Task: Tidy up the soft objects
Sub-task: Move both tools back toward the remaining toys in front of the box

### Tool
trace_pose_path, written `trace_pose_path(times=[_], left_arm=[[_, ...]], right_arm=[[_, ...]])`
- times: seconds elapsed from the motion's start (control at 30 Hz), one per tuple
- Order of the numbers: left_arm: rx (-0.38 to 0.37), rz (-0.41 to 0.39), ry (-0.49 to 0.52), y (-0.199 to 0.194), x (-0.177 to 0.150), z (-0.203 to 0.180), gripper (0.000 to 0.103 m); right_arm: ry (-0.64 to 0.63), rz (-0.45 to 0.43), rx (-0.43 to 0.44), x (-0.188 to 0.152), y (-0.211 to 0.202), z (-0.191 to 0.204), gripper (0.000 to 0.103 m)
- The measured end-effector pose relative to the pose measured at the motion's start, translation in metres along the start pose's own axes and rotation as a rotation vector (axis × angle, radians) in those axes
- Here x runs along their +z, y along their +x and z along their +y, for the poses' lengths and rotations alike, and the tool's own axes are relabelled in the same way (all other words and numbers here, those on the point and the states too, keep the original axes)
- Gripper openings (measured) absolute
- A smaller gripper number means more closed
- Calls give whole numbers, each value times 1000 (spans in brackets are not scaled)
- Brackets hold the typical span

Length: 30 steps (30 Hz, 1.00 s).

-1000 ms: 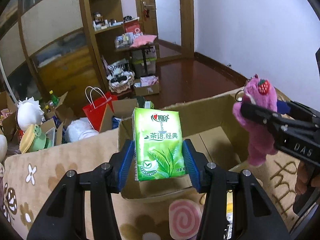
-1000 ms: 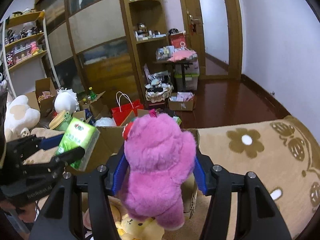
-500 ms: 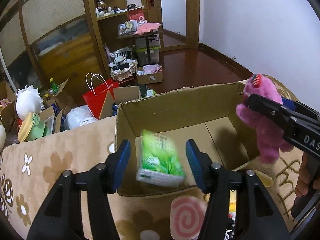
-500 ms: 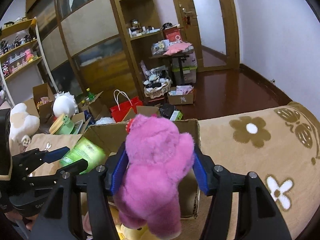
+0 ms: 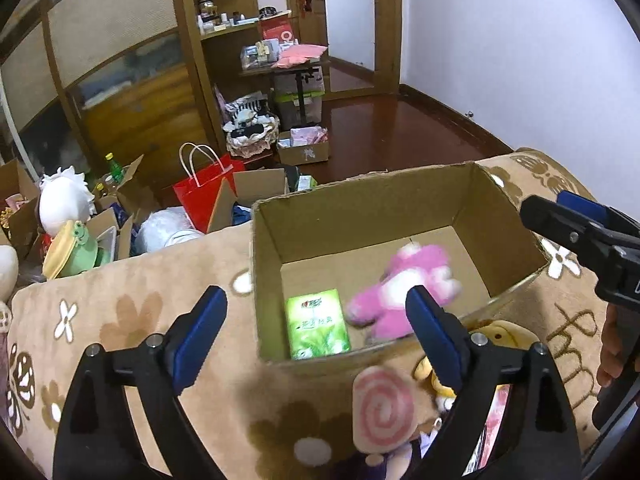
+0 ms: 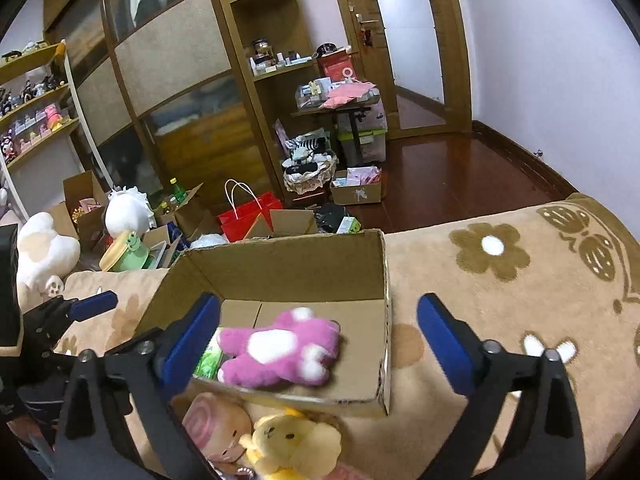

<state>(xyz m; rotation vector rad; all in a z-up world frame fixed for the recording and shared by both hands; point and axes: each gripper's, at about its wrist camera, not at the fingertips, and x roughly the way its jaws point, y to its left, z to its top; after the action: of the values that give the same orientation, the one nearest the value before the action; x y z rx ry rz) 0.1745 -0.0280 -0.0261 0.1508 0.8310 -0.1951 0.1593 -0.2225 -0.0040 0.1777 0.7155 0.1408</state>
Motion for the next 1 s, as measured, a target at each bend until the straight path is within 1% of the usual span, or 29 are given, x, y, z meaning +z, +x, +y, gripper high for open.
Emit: trace_pose_path(times=[0.07, 0.2, 0.4, 0.53, 0.77, 0.9, 1.0], left_arm=[[5, -8, -16, -9, -1, 4, 96], [-2, -6, -50, -27, -4, 14, 97], [7, -3, -48, -51, -13, 20, 98], [13, -3, -61, -64, -20, 25, 101], [-11, 57, -43, -74, -41, 19, 101], [-22, 88, -9, -79, -56, 9, 101], [-36, 99, -25, -80, -64, 7, 101]], right_arm=[[-10, 6, -8, 0, -6, 3, 103], [-19, 4, -5, -5, -21, 8, 103], [4, 5, -17, -13, -42, 11, 103], [31, 5, -17, -19, -55, 12, 103], [34, 37, -24, -42, -74, 19, 103], [-3, 60, -48, -55, -81, 27, 103], [-10, 73, -55, -67, -87, 31, 103]])
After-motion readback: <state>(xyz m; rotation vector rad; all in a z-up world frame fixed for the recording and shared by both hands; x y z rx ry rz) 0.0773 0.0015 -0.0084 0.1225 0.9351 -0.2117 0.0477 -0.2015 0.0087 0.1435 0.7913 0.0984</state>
